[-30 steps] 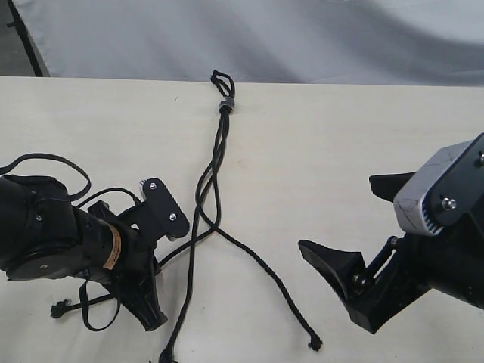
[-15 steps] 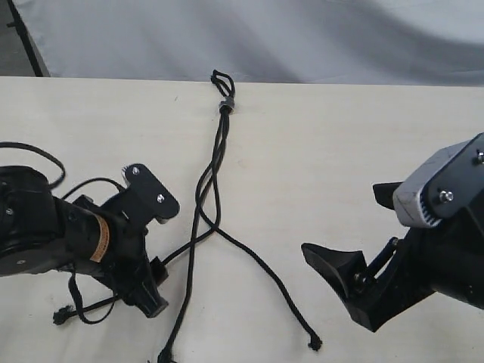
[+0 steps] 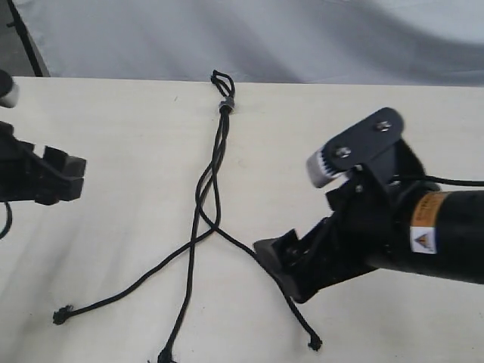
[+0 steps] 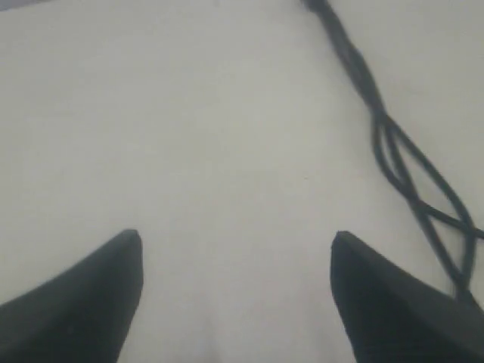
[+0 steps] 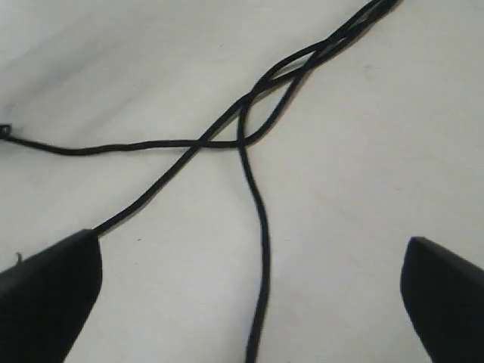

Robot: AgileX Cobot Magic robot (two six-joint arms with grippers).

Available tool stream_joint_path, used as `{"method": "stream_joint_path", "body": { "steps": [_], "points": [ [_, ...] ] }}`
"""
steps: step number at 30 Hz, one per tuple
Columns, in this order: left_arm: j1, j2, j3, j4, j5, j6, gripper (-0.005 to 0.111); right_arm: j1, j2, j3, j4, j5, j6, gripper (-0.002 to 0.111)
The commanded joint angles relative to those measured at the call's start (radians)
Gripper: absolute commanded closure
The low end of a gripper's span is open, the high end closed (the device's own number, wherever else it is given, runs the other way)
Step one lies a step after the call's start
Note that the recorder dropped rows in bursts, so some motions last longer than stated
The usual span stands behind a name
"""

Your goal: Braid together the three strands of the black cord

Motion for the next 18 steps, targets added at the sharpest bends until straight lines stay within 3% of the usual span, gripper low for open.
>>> {"method": "stream_joint_path", "body": {
  "steps": [1, 3, 7, 10, 18],
  "points": [
    [0.144, -0.006, 0.094, -0.003, -0.135, -0.041, 0.04, 0.091, 0.176, -0.1, 0.01, -0.002, -0.016, 0.004],
    [0.181, -0.006, 0.161, -0.008, -0.23, -0.041, 0.04, 0.131, 0.311, -0.186, 0.01, 0.017, -0.032, 0.004],
    [0.181, -0.006, 0.214, -0.008, -0.357, -0.036, 0.04, 0.191, 0.553, -0.394, 0.01, 0.181, -0.073, 0.004],
    [0.181, -0.006, 0.214, -0.008, -0.357, -0.036, 0.04, 0.211, 0.678, -0.507, 0.02, 0.242, -0.076, 0.004],
    [0.181, -0.006, 0.214, -0.008, -0.357, -0.04, 0.04, 0.211, 0.807, -0.572, 0.057, 0.29, -0.086, 0.005]
  ]
}}
